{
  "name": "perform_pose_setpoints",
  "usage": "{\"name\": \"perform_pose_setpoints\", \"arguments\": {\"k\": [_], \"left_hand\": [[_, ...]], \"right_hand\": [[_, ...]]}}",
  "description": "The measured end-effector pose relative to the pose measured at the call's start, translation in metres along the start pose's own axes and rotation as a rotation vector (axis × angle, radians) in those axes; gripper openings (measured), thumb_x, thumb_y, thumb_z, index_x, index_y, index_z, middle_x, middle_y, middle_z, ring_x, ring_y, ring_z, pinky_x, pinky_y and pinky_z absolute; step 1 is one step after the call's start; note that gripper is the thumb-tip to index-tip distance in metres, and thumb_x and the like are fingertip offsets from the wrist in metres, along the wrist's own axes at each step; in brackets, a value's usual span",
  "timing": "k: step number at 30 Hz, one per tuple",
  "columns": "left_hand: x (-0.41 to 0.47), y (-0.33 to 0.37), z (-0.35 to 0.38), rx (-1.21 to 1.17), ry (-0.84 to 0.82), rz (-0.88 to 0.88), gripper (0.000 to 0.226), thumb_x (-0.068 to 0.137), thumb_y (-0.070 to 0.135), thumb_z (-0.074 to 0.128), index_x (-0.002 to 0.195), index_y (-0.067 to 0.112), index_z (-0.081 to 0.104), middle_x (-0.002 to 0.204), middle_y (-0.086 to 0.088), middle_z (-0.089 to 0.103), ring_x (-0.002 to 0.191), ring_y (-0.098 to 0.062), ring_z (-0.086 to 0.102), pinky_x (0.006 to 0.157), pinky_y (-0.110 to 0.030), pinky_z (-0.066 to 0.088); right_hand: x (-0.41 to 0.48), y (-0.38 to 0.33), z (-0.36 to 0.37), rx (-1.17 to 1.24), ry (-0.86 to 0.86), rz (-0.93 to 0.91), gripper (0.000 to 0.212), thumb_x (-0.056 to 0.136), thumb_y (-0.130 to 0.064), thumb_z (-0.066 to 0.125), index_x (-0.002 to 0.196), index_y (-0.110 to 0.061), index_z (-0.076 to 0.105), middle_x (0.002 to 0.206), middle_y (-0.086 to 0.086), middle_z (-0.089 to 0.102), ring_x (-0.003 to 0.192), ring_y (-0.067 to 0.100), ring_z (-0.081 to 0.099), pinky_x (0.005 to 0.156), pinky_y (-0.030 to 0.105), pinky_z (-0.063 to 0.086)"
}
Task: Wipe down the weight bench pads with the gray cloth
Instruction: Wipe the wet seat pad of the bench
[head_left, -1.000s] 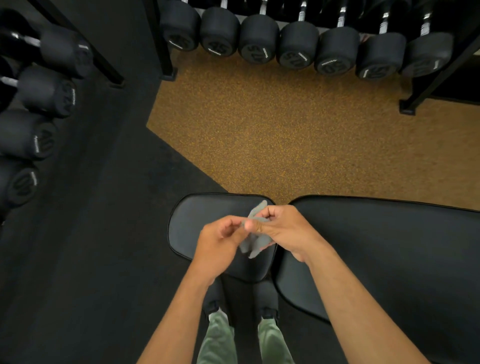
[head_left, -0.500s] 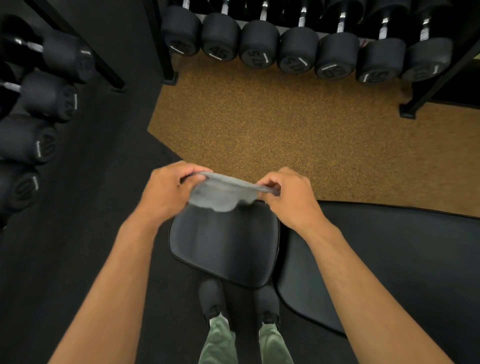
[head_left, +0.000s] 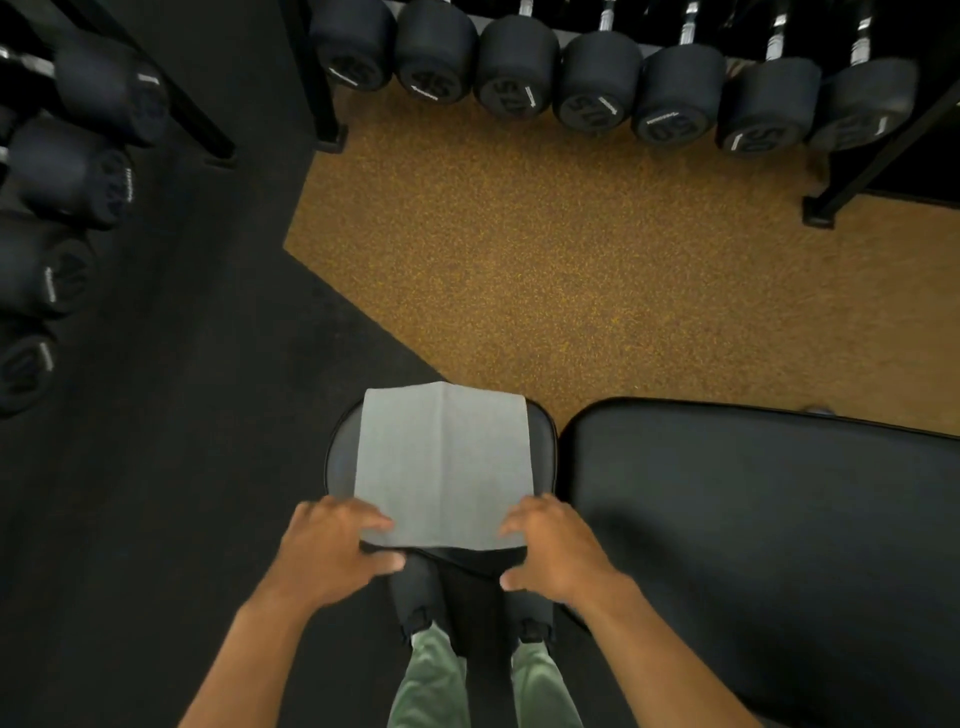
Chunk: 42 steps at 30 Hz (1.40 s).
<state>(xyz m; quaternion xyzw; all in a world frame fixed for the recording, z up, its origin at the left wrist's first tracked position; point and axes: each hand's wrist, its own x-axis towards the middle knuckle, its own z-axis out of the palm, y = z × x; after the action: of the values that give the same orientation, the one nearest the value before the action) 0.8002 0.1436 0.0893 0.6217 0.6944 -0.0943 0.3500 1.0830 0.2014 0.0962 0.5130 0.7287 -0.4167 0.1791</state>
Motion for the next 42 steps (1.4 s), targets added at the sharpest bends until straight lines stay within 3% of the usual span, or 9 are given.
{"name": "perform_pose_setpoints", "arguments": {"k": [2, 4, 8, 14, 19, 27, 30, 35, 42], "left_hand": [[0.009, 0.010, 0.020, -0.097, 0.248, -0.023, 0.057, 0.081, 0.072, 0.049, 0.108, 0.032, 0.081, 0.120, 0.012, 0.074, 0.113, -0.022, 0.068, 0.100, -0.044, 0.047], [0.030, 0.026, 0.037, -0.111, 0.421, 0.003, 0.058, 0.096, 0.060, 0.045, 0.127, 0.021, 0.074, 0.137, -0.004, 0.066, 0.129, -0.032, 0.061, 0.106, -0.049, 0.045], [0.095, 0.059, 0.059, 0.013, 0.439, 0.105, 0.074, 0.105, 0.064, 0.032, 0.165, 0.021, 0.025, 0.173, -0.019, 0.011, 0.162, -0.035, 0.004, 0.130, -0.055, 0.011], [0.156, 0.116, 0.084, 0.066, 0.488, -0.031, 0.080, 0.104, 0.068, 0.027, 0.167, 0.019, 0.016, 0.172, -0.024, 0.005, 0.161, -0.039, -0.001, 0.125, -0.065, 0.006], [0.150, 0.171, 0.118, 0.267, 0.386, 0.193, 0.075, 0.107, 0.050, 0.023, 0.166, 0.013, -0.006, 0.171, -0.023, -0.015, 0.159, -0.042, -0.015, 0.124, -0.066, 0.006], [0.087, 0.148, 0.154, 0.308, 0.263, 0.532, 0.077, 0.105, 0.045, 0.037, 0.167, 0.013, 0.002, 0.175, -0.012, 0.002, 0.161, -0.032, -0.009, 0.127, -0.061, 0.010], [0.060, 0.104, 0.165, 0.345, 0.291, 0.566, 0.068, 0.109, 0.054, 0.033, 0.166, 0.021, 0.019, 0.175, -0.008, 0.010, 0.162, -0.029, 0.005, 0.125, -0.062, 0.021], [0.056, 0.013, 0.137, 0.307, 0.430, 0.280, 0.071, 0.103, 0.065, 0.040, 0.163, 0.029, 0.032, 0.174, -0.008, 0.015, 0.160, -0.031, 0.021, 0.125, -0.063, 0.020], [0.127, -0.009, 0.070, 0.077, 0.496, -0.183, 0.077, 0.104, 0.068, 0.022, 0.167, 0.026, 0.009, 0.175, -0.014, -0.002, 0.162, -0.031, -0.004, 0.129, -0.059, 0.005]], "right_hand": [[-0.005, 0.009, 0.014, 0.083, 0.069, 0.050, 0.050, 0.079, -0.038, 0.084, 0.126, -0.027, 0.069, 0.128, -0.009, 0.061, 0.122, 0.015, 0.052, 0.100, 0.027, 0.045], [-0.003, 0.014, 0.019, 0.083, 0.238, 0.058, 0.039, 0.088, -0.037, 0.075, 0.124, -0.025, 0.069, 0.125, -0.009, 0.062, 0.119, 0.014, 0.053, 0.098, 0.025, 0.046], [0.018, 0.020, 0.014, 0.087, 0.445, 0.073, 0.029, 0.096, -0.031, 0.064, 0.123, -0.022, 0.068, 0.122, -0.005, 0.062, 0.114, 0.018, 0.054, 0.096, 0.030, 0.047], [0.041, 0.049, 0.008, 0.144, 0.706, 0.130, 0.026, 0.098, -0.035, 0.060, 0.118, -0.022, 0.070, 0.122, -0.004, 0.065, 0.108, 0.020, 0.056, 0.096, 0.033, 0.046], [0.044, 0.060, 0.018, 0.149, 0.804, 0.143, 0.021, 0.096, -0.028, 0.064, 0.113, -0.022, 0.073, 0.122, -0.002, 0.066, 0.105, 0.022, 0.057, 0.096, 0.032, 0.045], [0.040, 0.043, 0.033, 0.130, 0.786, 0.131, 0.020, 0.097, -0.028, 0.063, 0.114, -0.024, 0.072, 0.131, -0.003, 0.063, 0.112, 0.017, 0.053, 0.100, 0.033, 0.046], [0.042, 0.043, 0.040, 0.124, 0.770, 0.122, 0.023, 0.096, -0.027, 0.065, 0.117, -0.021, 0.072, 0.132, -0.002, 0.063, 0.114, 0.020, 0.055, 0.101, 0.034, 0.046], [0.043, 0.041, 0.044, 0.105, 0.770, 0.129, 0.023, 0.095, -0.026, 0.067, 0.117, -0.020, 0.072, 0.132, 0.000, 0.064, 0.112, 0.020, 0.054, 0.100, 0.034, 0.046], [0.052, 0.043, 0.042, 0.152, 0.763, 0.177, 0.027, 0.096, -0.027, 0.064, 0.122, -0.021, 0.069, 0.135, -0.002, 0.062, 0.114, 0.018, 0.051, 0.099, 0.034, 0.046]]}}
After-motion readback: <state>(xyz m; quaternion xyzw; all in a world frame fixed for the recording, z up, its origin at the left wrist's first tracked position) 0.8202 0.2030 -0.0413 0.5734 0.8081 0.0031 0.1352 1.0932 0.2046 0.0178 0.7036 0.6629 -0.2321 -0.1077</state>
